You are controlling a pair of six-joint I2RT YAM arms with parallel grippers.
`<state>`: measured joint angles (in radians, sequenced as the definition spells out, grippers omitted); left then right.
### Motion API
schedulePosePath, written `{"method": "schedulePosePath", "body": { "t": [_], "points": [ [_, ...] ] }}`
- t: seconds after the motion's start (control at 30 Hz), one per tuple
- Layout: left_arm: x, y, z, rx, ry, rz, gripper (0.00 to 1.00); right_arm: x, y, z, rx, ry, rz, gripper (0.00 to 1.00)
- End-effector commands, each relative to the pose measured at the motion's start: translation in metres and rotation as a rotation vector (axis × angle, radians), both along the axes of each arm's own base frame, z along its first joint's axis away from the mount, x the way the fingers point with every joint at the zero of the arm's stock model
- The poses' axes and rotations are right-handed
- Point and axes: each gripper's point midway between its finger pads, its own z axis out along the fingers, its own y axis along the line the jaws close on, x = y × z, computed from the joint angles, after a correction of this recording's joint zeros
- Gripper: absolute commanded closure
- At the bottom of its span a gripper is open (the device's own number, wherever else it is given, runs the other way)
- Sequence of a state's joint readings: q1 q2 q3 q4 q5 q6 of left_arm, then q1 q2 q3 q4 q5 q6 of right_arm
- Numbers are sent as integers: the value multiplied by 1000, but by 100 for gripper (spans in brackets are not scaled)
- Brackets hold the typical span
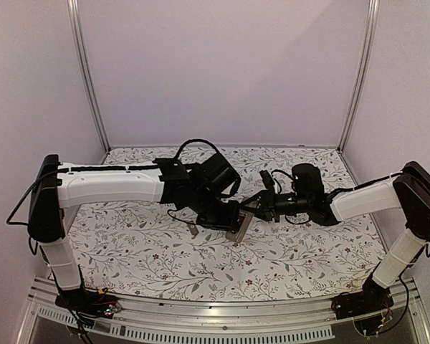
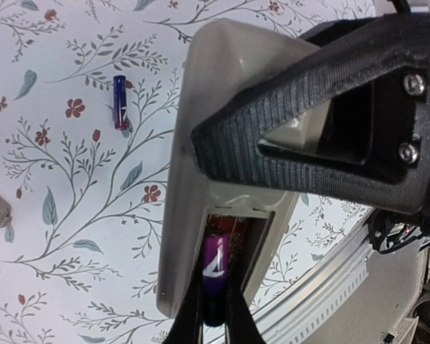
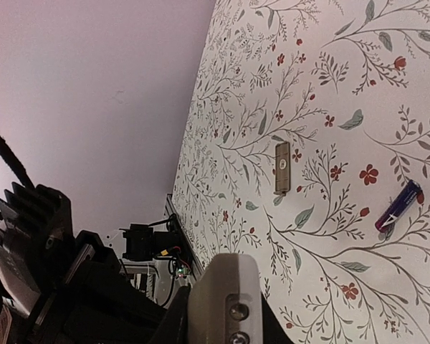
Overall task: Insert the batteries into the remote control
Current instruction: Place the battery in the battery compartment.
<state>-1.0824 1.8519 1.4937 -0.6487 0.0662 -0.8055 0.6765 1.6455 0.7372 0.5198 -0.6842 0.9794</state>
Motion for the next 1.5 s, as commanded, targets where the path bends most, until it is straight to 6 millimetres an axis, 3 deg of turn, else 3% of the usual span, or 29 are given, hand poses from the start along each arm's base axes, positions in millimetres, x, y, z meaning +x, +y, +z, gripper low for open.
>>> {"method": "schedulePosePath", "body": {
  "t": [0.0,0.3,0.7,1.03,1.47],
  "points": [
    [15,17,-13,110,-48,59,96,-14,9,6,55,12,59,100],
    [18,10,-14,120,-42,48,88,-15,11,9,87,23,60,100],
    [17,22,-18,169,-48,53,78,-15,11,13,100,23,61,100],
    [20,17,8,104,-105,23,69,-16,7,7,91,40,61,100],
    [22,23,26,78,-150,34,67,-18,5,2,80,53,59,100]
  ]
}}
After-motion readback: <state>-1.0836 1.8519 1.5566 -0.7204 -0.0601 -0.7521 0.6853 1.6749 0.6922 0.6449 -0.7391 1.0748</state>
